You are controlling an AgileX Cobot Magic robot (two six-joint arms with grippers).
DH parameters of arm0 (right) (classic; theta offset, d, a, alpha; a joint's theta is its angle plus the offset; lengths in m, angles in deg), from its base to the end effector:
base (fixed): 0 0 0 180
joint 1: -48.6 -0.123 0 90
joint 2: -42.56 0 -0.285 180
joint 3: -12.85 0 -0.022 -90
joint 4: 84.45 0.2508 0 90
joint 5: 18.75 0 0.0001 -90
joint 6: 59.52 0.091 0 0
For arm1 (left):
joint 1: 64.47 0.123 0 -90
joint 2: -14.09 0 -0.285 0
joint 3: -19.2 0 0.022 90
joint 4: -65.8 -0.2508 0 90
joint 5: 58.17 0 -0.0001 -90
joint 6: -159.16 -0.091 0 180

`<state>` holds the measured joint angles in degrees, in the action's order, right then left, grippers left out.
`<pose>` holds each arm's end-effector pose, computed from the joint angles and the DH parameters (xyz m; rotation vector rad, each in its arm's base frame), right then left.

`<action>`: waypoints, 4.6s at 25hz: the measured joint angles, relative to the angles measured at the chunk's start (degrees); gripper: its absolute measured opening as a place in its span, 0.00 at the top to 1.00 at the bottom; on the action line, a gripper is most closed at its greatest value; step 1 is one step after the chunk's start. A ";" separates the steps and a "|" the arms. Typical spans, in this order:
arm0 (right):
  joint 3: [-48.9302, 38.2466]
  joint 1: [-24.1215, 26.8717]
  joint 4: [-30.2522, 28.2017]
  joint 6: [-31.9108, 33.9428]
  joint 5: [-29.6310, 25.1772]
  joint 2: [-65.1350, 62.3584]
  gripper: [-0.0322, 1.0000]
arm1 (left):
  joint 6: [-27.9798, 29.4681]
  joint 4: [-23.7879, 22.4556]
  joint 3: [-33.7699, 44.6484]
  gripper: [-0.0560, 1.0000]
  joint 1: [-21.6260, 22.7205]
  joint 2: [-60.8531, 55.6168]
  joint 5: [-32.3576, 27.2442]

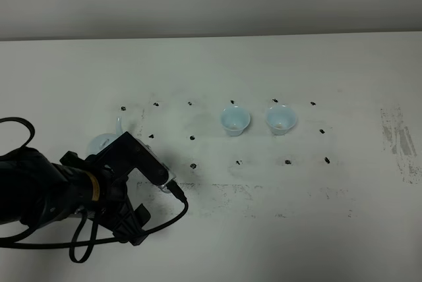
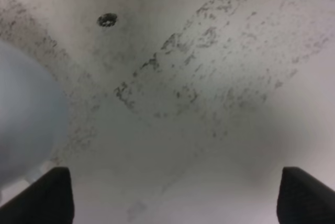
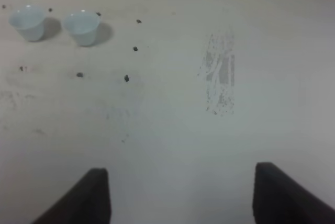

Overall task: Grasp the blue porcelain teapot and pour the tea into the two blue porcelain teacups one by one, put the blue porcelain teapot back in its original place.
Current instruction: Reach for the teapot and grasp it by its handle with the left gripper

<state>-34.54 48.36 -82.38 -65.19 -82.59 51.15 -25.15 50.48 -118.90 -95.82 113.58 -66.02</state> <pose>-0.0074 0.0029 0.2788 -0.1108 2.0878 -0.0139 0.2302 -0.1363 0.1439 1.1040 2.3530 -0.0279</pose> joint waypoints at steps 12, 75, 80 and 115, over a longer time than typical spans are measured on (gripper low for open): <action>0.00 0.00 0.00 0.00 0.00 0.00 0.43 | 2.60 -3.97 0.00 0.24 0.07 0.06 -2.32; 0.00 0.00 -0.04 0.00 0.00 0.00 0.43 | -7.88 7.24 -13.77 0.43 14.87 -21.82 -49.81; 0.00 0.00 -0.04 0.00 0.00 0.00 0.43 | -5.32 7.31 -13.77 0.47 14.87 -19.35 -49.45; 0.00 0.00 -0.04 0.07 0.00 0.00 0.43 | -17.44 6.15 -19.13 0.49 15.61 7.34 -30.03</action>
<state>-34.54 48.36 -82.43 -65.12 -82.59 51.15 -42.59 56.62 -138.04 -80.21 120.92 -96.06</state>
